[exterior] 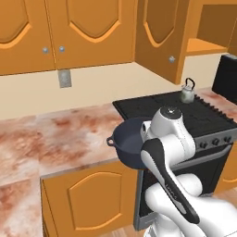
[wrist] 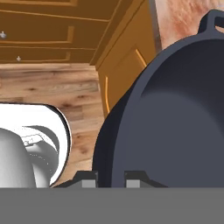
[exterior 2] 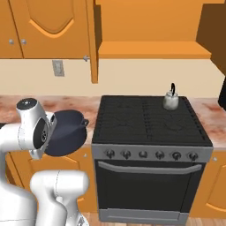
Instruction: Pick the kettle from the cabinet and place it on a stove burner. Then pick the pot from the counter and place it on another stove burner. Finally, turn both burners on.
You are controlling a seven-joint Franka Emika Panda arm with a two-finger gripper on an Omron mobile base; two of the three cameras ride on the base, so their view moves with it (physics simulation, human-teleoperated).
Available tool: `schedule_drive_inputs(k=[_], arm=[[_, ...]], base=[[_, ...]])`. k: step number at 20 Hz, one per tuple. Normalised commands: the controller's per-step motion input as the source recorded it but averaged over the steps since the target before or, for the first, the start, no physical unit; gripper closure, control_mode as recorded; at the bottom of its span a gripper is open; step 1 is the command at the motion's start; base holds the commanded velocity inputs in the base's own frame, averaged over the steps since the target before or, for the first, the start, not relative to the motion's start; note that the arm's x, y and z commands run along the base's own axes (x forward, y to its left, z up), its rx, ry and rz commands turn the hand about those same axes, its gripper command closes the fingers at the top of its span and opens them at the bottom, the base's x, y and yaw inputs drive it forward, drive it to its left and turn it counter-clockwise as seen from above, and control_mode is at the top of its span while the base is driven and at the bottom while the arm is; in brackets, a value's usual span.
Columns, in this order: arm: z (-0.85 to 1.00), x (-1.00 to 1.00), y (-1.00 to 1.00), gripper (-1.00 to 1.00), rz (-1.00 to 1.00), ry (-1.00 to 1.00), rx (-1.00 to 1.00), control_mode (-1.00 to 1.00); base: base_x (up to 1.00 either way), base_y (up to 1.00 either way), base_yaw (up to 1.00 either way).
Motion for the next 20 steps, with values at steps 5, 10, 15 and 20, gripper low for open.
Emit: schedule_drive_inputs(k=[5,10,15,20], arm=[[0.0,0.0,0.0,1.0,0.0,0.0,0.0,1.0],[0.0,0.0,0.0,1.0,0.0,0.0,0.0,1.0],[0.0,0.0,0.0,1.0,0.0,0.0,0.0,1.0],[0.0,0.0,0.0,1.0,0.0,0.0,0.0,1.0]], base=[[-0.01,-0.51,-0.06],[0.0,-0.49,-0.06],[0.0,-0.4,-0.06],[0.0,-0.3,-0.07]])
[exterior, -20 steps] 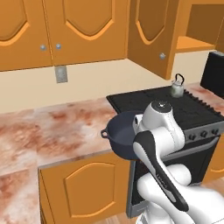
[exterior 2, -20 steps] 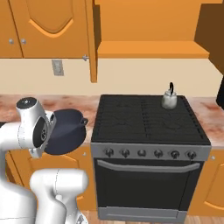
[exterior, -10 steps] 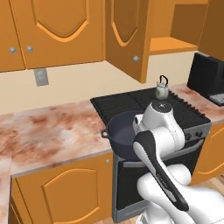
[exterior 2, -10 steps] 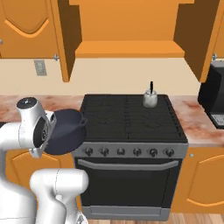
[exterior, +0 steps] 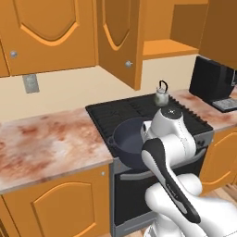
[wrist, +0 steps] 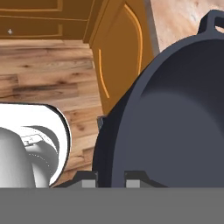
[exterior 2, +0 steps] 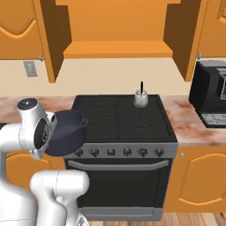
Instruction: Pick the kettle from the cabinet and place it on a stove burner. Then pick the pot from the counter and place it on another stove burner. Finally, turn both burners on.
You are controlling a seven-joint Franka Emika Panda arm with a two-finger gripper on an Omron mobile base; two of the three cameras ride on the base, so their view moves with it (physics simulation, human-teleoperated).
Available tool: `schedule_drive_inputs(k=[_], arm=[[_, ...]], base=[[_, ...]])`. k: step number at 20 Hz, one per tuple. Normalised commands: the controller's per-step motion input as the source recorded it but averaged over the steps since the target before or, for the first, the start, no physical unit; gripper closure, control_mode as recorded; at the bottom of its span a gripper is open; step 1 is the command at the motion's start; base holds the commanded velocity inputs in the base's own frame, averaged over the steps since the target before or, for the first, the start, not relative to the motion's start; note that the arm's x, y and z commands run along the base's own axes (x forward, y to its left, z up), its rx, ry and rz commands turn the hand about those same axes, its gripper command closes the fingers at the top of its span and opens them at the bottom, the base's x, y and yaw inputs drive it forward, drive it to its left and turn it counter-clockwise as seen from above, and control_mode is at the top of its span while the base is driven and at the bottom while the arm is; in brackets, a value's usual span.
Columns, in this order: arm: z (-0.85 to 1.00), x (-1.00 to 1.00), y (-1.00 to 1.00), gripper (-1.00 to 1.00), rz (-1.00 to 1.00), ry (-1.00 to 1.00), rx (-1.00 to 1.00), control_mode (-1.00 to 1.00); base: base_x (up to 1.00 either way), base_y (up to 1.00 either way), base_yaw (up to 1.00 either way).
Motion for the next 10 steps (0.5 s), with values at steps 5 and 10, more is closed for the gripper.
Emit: schedule_drive_inputs(k=[5,10], arm=[[0.0,0.0,0.0,1.0,0.0,0.0,0.0,1.0],[0.0,0.0,0.0,1.0,0.0,0.0,0.0,1.0]], base=[[0.0,-0.34,-0.06],[0.0,-0.34,-0.08]])
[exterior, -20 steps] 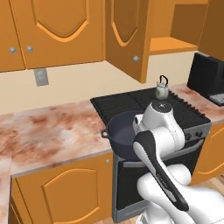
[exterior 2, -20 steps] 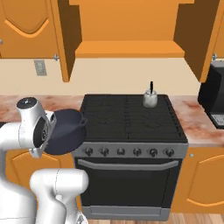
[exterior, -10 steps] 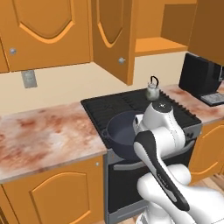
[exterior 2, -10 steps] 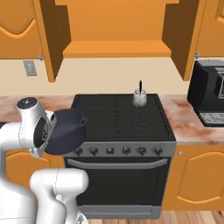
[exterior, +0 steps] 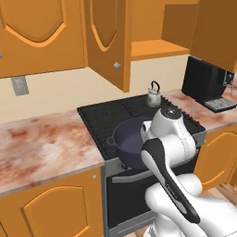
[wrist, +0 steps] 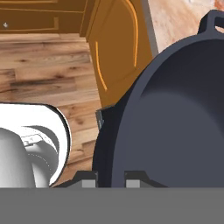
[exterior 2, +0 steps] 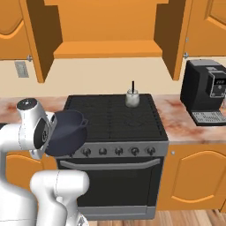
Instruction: Pick the kettle from the cabinet and place it on a stove burner. Then pick the pot from the counter and place it on another stove burner. Finally, turn both burners on.
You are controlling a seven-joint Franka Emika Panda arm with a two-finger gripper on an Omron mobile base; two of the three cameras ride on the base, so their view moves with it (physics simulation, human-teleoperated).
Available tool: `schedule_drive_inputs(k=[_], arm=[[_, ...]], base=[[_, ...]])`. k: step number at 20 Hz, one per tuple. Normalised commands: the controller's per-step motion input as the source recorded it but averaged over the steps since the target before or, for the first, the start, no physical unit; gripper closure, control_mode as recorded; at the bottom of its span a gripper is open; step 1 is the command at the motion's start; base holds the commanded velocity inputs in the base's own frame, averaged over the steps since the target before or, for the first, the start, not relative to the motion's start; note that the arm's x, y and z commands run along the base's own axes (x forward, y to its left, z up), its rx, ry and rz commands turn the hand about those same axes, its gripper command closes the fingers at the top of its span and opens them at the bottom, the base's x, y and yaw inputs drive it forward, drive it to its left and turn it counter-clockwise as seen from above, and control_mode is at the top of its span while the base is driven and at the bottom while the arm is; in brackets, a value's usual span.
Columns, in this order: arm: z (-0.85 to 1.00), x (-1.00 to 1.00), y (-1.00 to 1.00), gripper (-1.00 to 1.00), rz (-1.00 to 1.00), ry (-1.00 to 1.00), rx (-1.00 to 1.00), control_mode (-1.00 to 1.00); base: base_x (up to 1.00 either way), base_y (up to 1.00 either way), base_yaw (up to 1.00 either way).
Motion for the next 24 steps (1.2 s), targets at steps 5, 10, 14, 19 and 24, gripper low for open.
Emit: schedule_drive_inputs(k=[5,10,14,19,24], arm=[[0.0,0.0,0.0,1.0,0.0,0.0,0.0,1.0],[0.0,0.0,0.0,1.0,0.0,0.0,0.0,1.0],[0.0,0.0,0.0,1.0,0.0,0.0,0.0,1.0],[0.0,0.0,0.0,1.0,0.0,0.0,0.0,1.0],[0.0,0.0,0.0,1.0,0.0,0.0,0.0,1.0]], base=[[0.0,-0.27,-0.07],[0.12,-0.09,-0.03],[0.22,-0.06,-0.03],[0.24,-0.1,-0.02],[0.35,-0.05,0.0]])
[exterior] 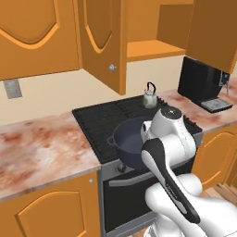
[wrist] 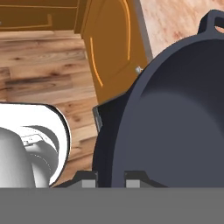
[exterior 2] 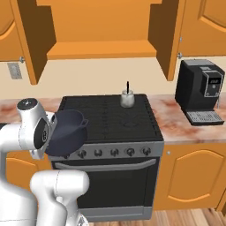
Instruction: Pick the kettle from the cabinet and place it on a stove burner. Then pick the pot from the counter and place it on another stove burner. Finally, turn both burners on.
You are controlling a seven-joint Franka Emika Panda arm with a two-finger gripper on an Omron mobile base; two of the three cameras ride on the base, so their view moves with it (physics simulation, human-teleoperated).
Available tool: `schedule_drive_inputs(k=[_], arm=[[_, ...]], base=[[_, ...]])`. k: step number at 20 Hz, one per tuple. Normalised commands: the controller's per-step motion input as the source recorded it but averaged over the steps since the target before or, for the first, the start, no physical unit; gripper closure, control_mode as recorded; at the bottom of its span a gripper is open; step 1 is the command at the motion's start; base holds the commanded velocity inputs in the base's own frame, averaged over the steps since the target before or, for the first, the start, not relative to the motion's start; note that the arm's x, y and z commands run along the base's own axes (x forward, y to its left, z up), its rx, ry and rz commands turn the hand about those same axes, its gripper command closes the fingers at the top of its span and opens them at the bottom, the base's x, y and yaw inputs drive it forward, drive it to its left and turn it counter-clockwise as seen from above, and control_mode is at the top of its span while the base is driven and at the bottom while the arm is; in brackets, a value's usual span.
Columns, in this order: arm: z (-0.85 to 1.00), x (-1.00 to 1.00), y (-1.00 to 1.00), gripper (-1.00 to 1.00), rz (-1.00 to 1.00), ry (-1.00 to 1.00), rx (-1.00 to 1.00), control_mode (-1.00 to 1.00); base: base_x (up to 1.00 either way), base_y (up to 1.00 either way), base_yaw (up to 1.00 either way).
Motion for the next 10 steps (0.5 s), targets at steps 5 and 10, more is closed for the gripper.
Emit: schedule_drive_inputs(k=[5,10], arm=[[0.0,0.0,0.0,1.0,0.0,0.0,0.0,1.0],[0.0,0.0,0.0,1.0,0.0,0.0,0.0,1.0]], base=[[0.39,-0.1,0.0],[0.27,-0.28,0.0]])
